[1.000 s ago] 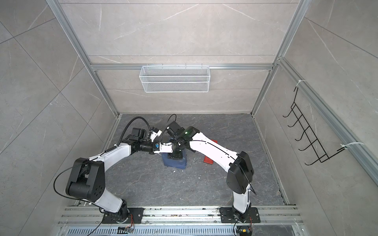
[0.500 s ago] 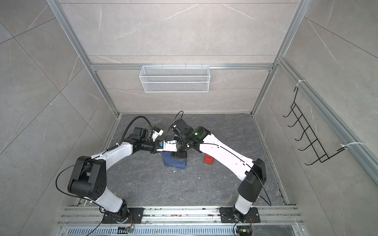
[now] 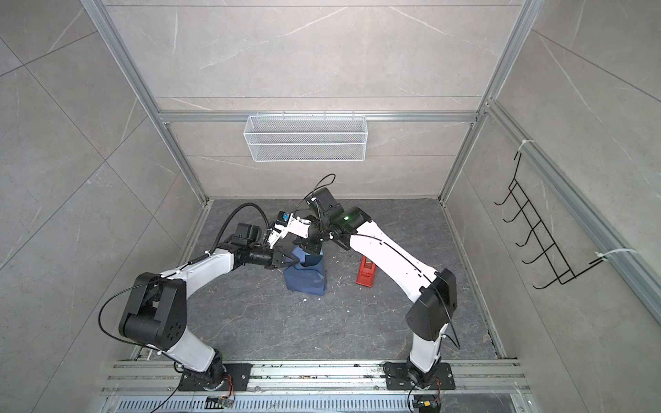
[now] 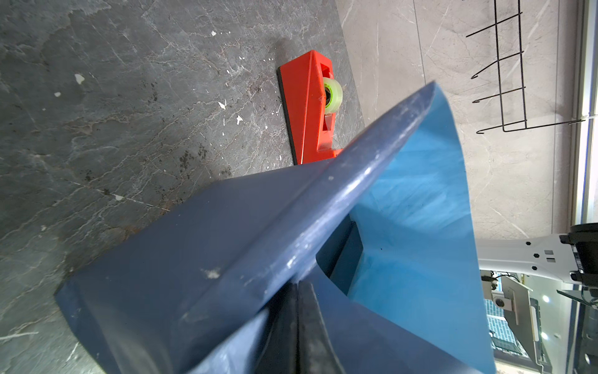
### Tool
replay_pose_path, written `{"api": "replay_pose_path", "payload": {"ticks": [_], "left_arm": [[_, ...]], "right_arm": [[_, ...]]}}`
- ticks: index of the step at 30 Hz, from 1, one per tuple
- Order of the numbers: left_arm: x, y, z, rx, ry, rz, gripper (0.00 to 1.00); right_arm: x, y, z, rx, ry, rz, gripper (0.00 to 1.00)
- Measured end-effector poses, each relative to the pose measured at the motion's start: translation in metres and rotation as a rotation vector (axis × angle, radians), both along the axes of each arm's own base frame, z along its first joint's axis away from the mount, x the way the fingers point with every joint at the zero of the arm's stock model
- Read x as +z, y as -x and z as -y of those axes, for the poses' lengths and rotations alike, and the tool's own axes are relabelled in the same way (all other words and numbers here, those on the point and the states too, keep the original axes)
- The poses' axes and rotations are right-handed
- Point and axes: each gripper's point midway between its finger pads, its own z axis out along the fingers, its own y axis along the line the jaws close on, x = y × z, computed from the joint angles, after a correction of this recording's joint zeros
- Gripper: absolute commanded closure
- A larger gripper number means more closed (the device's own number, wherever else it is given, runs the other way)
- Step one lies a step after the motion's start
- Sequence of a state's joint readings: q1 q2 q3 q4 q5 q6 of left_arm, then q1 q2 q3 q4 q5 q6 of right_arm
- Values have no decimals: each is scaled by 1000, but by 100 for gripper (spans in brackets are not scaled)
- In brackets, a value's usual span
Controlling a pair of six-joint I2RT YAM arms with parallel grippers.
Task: Wrap a gift box in wrapping paper
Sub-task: Fold the wrapping paper for the gift box.
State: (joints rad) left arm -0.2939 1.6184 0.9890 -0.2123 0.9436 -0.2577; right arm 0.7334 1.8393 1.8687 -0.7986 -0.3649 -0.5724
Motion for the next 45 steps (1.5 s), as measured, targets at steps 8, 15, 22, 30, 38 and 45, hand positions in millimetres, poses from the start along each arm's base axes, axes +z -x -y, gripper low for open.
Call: {"api": "replay_pose_path", "payload": {"ticks": [8,15,22,30,38,45], "left_arm": [[0,2,0,-4,-1,6,100],[1,3,-1,-7,-3,14,100],[1,4,-1,-6,-5,7,100],[2,5,-3,0,-12,2,100],[3,8,-11,24,-34,-20,100],[18,4,-38,99,-37,-26,100]], "right_arm": [[-62,-4,-10,3,134,-175,100],[-87,2,1,-6,238,-244,100],[-102,10,7,14,325,-256,100],[-102,8,10,23,351,-235,100],[-103,6,12,18,362,-225,100],[-116,9,18,12,404,-235,100]]}}
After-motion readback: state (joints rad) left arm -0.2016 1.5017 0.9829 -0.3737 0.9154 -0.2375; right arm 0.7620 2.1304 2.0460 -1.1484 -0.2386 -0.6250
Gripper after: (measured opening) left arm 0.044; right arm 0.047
